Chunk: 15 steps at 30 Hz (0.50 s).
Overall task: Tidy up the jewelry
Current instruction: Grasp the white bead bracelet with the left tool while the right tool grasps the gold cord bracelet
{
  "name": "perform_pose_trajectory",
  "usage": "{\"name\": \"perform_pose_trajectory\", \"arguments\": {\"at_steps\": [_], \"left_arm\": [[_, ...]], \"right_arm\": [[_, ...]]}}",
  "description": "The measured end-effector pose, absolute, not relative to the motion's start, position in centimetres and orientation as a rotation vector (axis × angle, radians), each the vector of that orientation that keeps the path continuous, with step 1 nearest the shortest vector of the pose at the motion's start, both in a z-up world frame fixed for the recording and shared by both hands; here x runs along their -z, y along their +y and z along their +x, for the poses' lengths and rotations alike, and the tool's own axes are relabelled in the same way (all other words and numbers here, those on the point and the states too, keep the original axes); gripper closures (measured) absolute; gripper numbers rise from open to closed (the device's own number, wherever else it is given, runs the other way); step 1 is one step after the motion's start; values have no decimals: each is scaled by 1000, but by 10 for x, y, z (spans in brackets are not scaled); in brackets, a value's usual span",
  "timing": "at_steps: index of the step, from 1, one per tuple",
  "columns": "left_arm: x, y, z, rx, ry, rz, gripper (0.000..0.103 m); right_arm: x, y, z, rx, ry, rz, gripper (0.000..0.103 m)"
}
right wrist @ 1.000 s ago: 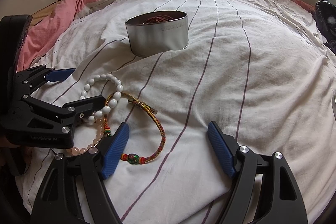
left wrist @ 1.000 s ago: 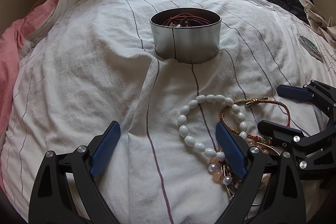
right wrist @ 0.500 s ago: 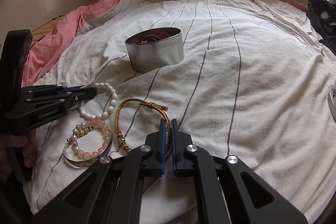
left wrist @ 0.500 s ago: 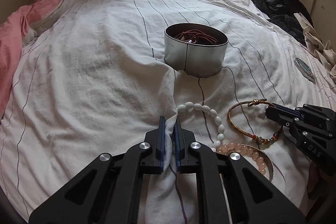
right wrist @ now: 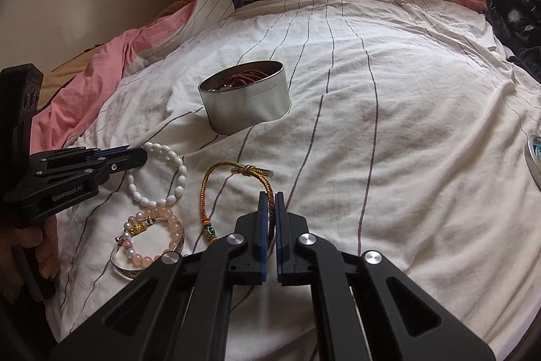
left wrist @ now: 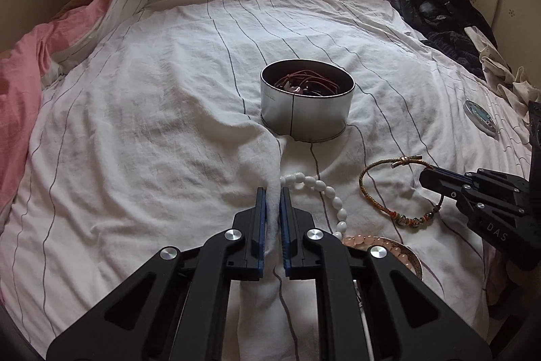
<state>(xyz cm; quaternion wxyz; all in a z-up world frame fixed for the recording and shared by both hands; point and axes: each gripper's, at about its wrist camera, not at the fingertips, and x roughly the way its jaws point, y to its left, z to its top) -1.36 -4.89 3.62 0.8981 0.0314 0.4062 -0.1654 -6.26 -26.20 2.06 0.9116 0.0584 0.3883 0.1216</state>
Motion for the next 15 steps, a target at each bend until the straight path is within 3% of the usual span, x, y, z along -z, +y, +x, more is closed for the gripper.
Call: {"name": "perform_pose_trajectory", "arguments": {"at_steps": [15], "left_arm": [[-38,-18,-6,216,857,42,95]], "right_arm": [[-25,-256,-55,-253,779,160,99]]}}
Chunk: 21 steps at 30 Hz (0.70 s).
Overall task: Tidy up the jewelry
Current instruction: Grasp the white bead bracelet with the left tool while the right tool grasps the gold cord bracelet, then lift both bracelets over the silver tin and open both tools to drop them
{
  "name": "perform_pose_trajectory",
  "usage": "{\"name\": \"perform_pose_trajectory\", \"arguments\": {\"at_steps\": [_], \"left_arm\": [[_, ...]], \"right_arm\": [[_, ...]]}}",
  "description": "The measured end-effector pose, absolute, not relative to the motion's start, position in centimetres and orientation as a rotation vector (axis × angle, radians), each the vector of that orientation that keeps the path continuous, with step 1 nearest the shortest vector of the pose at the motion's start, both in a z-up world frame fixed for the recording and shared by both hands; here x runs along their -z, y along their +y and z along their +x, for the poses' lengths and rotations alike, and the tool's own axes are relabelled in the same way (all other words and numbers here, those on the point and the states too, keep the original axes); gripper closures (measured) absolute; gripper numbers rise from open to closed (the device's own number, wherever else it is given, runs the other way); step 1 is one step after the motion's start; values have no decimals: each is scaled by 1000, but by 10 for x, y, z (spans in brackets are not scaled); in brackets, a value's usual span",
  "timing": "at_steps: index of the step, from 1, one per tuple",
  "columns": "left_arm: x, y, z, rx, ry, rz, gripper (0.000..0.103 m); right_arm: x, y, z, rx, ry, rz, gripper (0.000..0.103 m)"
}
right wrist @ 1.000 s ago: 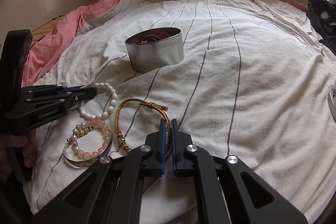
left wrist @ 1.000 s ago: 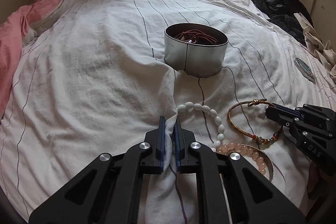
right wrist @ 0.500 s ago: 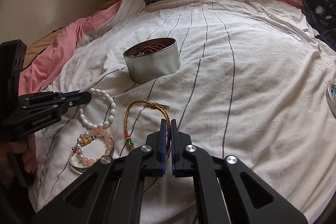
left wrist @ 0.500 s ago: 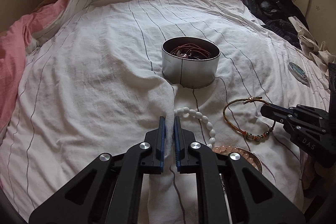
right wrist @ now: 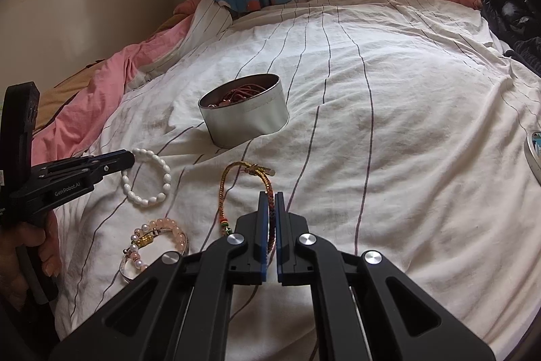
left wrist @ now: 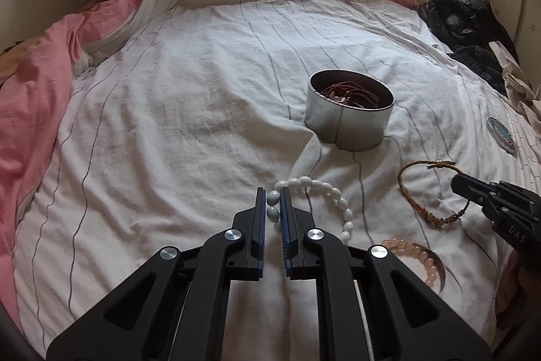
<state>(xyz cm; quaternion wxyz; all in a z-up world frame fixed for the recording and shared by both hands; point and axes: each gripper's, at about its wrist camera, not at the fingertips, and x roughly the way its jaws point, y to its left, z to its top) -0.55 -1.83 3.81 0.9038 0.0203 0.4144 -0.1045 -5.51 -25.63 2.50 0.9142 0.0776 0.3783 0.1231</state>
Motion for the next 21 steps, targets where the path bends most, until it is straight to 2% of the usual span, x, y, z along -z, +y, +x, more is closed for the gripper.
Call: {"name": "perform_pose_trajectory", "arguments": {"at_steps": [3,7,11,16,17,18,20,21], "left_arm": [[-33,-5,-1,196,892,0,95],[-41,-8,-5,254,847,-21,94],[-36,-24,-5,272,860,41,76],[-16,-30,3,261,934,51,70],[-16,-31,3,261,932,51,70],[-17,-31,3,268,928,48,76],[-19,-32,1,292,925,41,96],[-21,-32,0,293,917,39,96]], "right_arm": [[-24,-255,-55,-254,783,160,99],[-24,-255,-54,-255,787,162,99],[-22,-255,-53,-254,797,165,99],[-19,-253,-51,-259,813,163,99],[-19,-253,-51,-260,815,163,99],[-19,-253,-51,-261,815,162,99],[-18,-253,-51,-261,818,163,99],[-18,-253,-51,-260,818,163,99]]}}
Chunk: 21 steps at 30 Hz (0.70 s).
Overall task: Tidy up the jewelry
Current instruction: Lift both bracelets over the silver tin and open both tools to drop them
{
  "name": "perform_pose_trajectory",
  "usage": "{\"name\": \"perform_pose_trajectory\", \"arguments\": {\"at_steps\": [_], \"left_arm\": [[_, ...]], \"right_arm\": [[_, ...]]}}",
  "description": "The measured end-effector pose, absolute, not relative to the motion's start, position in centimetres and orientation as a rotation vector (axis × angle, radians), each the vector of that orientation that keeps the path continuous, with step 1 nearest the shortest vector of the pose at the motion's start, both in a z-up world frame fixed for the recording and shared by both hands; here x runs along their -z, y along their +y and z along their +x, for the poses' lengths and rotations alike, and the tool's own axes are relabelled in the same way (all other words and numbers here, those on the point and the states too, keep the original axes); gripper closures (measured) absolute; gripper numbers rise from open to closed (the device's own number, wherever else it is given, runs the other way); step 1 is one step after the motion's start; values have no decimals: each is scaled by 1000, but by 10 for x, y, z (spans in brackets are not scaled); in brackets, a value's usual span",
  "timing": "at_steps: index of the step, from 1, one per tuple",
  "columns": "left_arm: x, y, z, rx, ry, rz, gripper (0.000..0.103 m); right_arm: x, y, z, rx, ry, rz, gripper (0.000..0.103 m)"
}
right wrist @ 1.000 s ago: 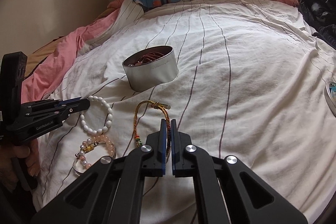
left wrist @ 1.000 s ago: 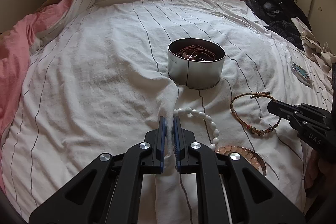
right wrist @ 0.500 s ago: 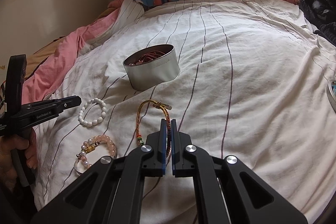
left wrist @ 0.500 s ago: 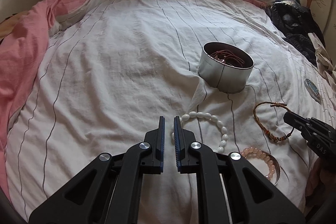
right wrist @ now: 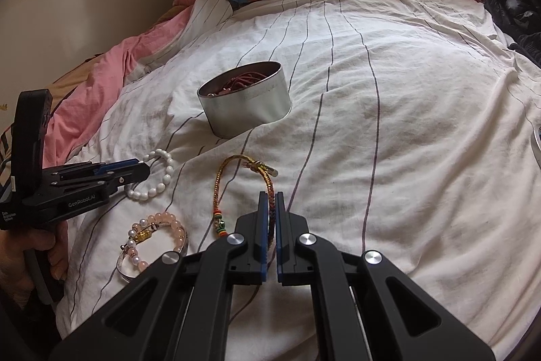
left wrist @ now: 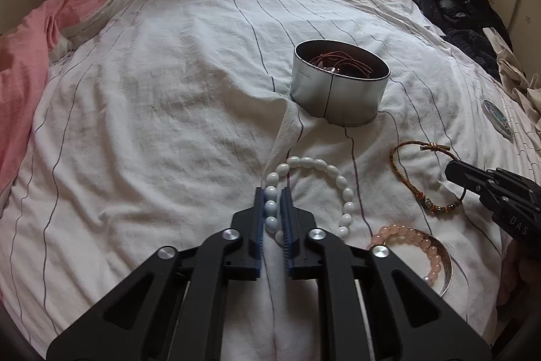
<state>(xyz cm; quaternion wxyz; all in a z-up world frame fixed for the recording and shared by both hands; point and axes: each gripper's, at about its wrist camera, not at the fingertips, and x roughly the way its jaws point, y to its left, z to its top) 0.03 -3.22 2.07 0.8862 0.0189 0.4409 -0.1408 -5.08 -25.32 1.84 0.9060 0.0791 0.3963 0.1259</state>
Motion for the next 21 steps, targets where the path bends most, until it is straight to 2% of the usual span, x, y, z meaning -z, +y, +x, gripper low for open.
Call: {"name": "perform_pose_trajectory", "arguments": {"at_steps": [5,21], "left_arm": [[-33,-20,-1,244,859,8,96],[-36,-28,-2,224,845,87,96]], "right_arm": [[-18,-253,-51,-259,819,164,99],[-18,-252,-51,-259,819,163,99]]}}
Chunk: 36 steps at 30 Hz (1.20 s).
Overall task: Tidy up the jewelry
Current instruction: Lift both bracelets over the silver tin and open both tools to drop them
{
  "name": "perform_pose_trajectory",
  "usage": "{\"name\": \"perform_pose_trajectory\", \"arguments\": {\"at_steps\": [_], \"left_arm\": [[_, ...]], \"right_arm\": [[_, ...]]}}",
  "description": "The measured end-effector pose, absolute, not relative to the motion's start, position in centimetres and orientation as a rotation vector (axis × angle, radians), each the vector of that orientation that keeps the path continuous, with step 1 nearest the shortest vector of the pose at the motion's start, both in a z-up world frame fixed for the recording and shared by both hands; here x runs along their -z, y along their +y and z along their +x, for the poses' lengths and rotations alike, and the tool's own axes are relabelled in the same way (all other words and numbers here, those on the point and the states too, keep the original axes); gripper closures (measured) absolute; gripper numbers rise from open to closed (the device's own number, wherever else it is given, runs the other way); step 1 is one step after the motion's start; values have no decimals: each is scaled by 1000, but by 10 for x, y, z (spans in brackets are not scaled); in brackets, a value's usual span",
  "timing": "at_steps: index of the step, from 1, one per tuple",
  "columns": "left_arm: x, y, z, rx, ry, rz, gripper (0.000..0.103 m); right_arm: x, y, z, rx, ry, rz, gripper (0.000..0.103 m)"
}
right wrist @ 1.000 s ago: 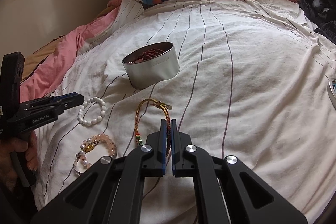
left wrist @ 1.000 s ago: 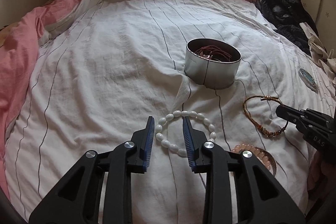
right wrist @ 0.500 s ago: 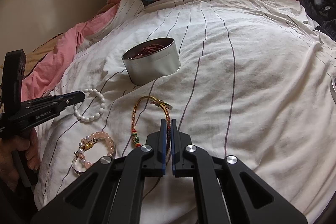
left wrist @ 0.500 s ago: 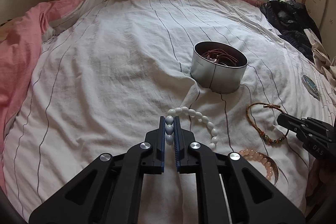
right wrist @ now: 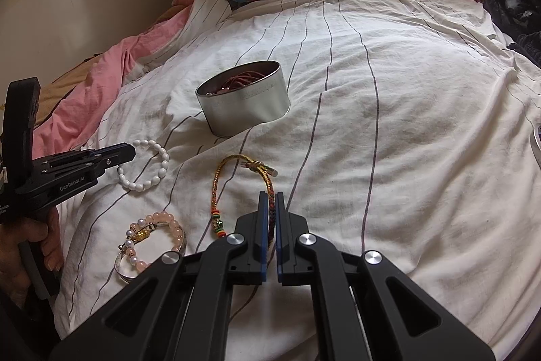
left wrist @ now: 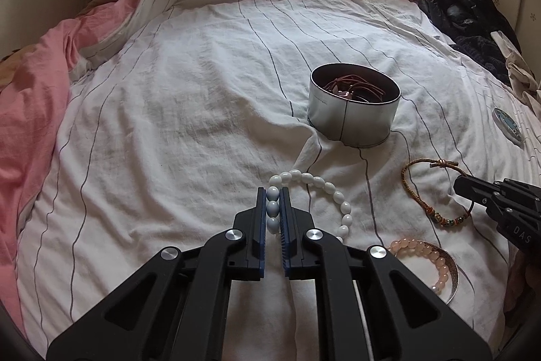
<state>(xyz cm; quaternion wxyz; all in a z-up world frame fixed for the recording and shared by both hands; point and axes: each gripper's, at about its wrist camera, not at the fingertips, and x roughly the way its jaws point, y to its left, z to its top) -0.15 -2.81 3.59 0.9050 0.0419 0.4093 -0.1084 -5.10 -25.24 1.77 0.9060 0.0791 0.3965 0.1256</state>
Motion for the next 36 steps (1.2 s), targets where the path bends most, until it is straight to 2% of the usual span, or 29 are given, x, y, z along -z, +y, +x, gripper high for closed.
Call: {"name": "perform_pose_trajectory", "arguments": {"at_steps": [11,20,24,26,27,28,30,32,33,34,36], "left_arm": [[-51,-34,-6,279,816,75,96],[-122,-59,10,427,684,17,96],[-145,-78,26,478,647,3,96],[-150,-86,32,494,641,2,96],[-151,-90,36,504,645,-4,96],[-151,-94,40,511,649,-8,96],[-148,-103,48,531,659,-20,96],[-137,-110,61,549,682,-45,96],[-130,-113,68,554,697,-59,96],[-121,-116,76,553,719,-74,96],[-99,-120,95,529,789,-59,95]], "right_arm": [[-28,-255,-53,-282,767,189,99],[-73,-266,-34,-324,640,233,99],[-79,-272,-18,-348,688,245,99],[-73,-269,-15,-355,755,208,91],[-68,-267,-17,-354,782,188,68],[-63,-265,-19,-332,800,160,51],[-49,-258,-19,-302,868,92,51],[-31,-252,-16,-277,937,48,53],[-22,-250,-15,-263,968,18,69],[-14,-248,-14,-256,995,-5,97],[-11,-248,-15,-270,998,-3,99]]}}
